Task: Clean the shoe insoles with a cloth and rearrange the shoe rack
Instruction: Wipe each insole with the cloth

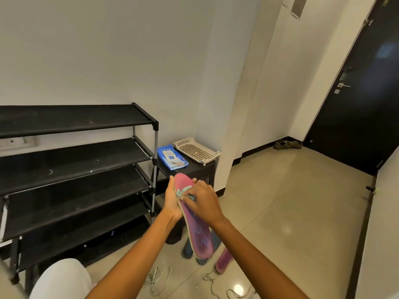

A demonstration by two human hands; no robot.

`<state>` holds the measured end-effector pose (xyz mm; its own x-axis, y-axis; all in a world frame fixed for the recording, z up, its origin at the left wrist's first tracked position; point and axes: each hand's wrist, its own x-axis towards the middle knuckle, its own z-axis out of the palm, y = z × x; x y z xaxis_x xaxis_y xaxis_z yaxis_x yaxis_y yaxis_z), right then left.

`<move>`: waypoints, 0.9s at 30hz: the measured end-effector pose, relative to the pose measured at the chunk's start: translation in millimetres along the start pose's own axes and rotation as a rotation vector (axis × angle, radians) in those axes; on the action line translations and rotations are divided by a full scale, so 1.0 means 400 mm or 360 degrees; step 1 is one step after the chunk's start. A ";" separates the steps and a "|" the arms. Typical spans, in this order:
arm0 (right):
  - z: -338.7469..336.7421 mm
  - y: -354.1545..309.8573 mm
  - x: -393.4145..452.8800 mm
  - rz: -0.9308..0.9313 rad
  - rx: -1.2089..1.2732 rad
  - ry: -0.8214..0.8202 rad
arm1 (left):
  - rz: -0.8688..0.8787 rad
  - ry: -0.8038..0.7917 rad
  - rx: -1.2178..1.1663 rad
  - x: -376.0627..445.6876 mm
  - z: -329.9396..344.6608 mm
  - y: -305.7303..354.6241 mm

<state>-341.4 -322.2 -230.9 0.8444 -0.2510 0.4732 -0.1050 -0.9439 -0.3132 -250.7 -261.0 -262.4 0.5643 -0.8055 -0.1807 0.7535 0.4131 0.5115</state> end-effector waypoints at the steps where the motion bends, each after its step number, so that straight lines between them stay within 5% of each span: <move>1: -0.001 0.011 -0.002 -0.0035 -0.0085 -0.0016 | -0.0015 -0.0006 0.0008 0.000 -0.007 -0.003; 6: -0.021 0.048 0.046 0.0385 -0.0339 0.0098 | -0.0023 -0.0032 0.0013 -0.013 0.016 -0.041; 11: 0.014 0.012 -0.017 0.0120 0.0181 -0.0119 | -0.0016 0.0076 -0.0008 0.003 0.000 -0.006; 13: 0.007 0.039 -0.011 0.0060 0.0008 -0.0140 | -0.0035 0.0068 -0.0021 0.004 -0.006 -0.005; 17: -0.010 0.059 0.031 0.0405 -0.0207 0.0072 | -0.0027 0.0019 -0.0015 -0.008 0.021 -0.030; 23: 0.019 0.027 -0.007 0.0177 0.0356 -0.0168 | 0.0027 0.0105 -0.0037 0.008 -0.001 0.011; 27: 0.014 0.072 0.003 0.0689 0.0674 0.0211 | 0.0021 0.0049 -0.0170 0.007 0.014 0.017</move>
<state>-340.7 -348.4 -243.9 0.6965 -0.6422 0.3201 -0.1826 -0.5901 -0.7864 -245.8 -262.9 -254.9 0.5831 -0.7871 -0.2013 0.7768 0.4675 0.4219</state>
